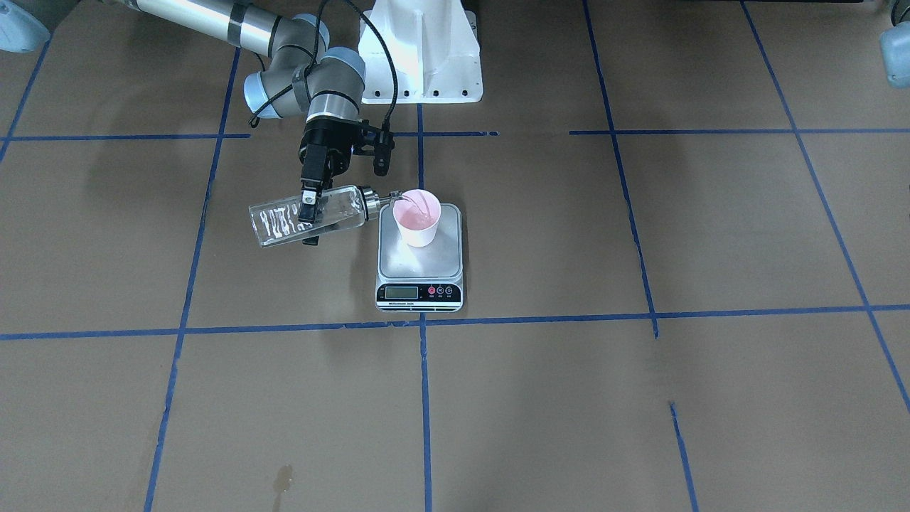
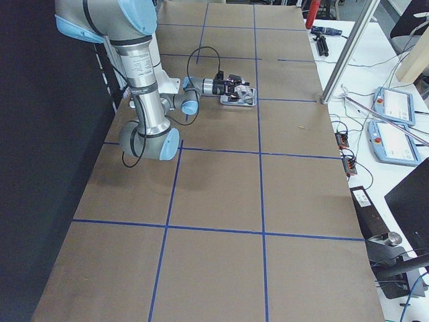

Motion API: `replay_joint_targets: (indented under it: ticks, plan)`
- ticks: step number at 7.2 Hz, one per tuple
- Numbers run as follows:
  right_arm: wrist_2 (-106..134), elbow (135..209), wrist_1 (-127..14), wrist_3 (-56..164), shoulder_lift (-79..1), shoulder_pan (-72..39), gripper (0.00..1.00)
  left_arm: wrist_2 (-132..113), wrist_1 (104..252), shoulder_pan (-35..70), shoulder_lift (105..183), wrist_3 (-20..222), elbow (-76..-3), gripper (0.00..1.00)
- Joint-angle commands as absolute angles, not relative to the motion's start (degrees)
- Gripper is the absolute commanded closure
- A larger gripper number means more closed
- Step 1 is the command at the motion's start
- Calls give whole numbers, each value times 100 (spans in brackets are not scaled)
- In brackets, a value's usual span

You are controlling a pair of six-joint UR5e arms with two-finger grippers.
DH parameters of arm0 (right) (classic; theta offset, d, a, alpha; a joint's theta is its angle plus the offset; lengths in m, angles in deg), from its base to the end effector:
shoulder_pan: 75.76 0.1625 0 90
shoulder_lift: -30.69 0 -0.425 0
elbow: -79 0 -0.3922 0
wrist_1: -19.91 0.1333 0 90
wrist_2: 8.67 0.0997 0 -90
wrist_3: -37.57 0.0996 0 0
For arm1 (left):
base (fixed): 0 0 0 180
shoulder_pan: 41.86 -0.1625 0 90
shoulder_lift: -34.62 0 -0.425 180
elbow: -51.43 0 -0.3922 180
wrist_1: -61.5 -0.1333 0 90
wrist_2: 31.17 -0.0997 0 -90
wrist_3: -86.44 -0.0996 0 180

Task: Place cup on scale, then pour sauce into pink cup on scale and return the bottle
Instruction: 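Hold the bottle tilted, pouring into the pink cup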

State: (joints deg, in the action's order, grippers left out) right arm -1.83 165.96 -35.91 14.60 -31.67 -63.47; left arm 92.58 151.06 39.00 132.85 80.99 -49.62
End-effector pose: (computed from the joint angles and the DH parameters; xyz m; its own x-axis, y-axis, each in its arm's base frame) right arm -0.5521 -0.3579 0.2966 0.5896 0.0162 -0.8076 0.7999 0.1267 0.5865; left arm 0.0107 -0.5575 0.4998 0.7746 0.3966 -0.4928 -0.2249 0.9008 0.3714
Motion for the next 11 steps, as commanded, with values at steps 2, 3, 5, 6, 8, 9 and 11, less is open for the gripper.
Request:
replay_joint_targets:
  ticks: [2,3,5,6,8,9,11]
  plan:
    - [-181,16628,-3546,1516,-3066,-6381,100,9258,15097,3900,13279,8099,-4965,0]
    - [-181,16628,-3546,1525,-3057,-6390,100,9258,15097,3900,13279,8108,-4982,0]
    - [-155,16628,-3537,1560,-3066,-6381,100,9258,15097,3909,13288,8108,-4982,0]
    - [-146,16636,-3537,1577,-3066,-6372,100,9258,15097,3909,13288,8108,-4982,0]
    - [-120,16628,-3224,1604,-3083,-6363,100,9258,15097,3944,13288,8117,-4991,0]
    - [-85,16610,-2864,1604,-3118,-6363,100,9267,15088,3944,13288,8117,-5026,0]
    - [3,16610,-2677,1613,-3127,-6355,100,9267,15088,3953,13297,8125,-5052,0]
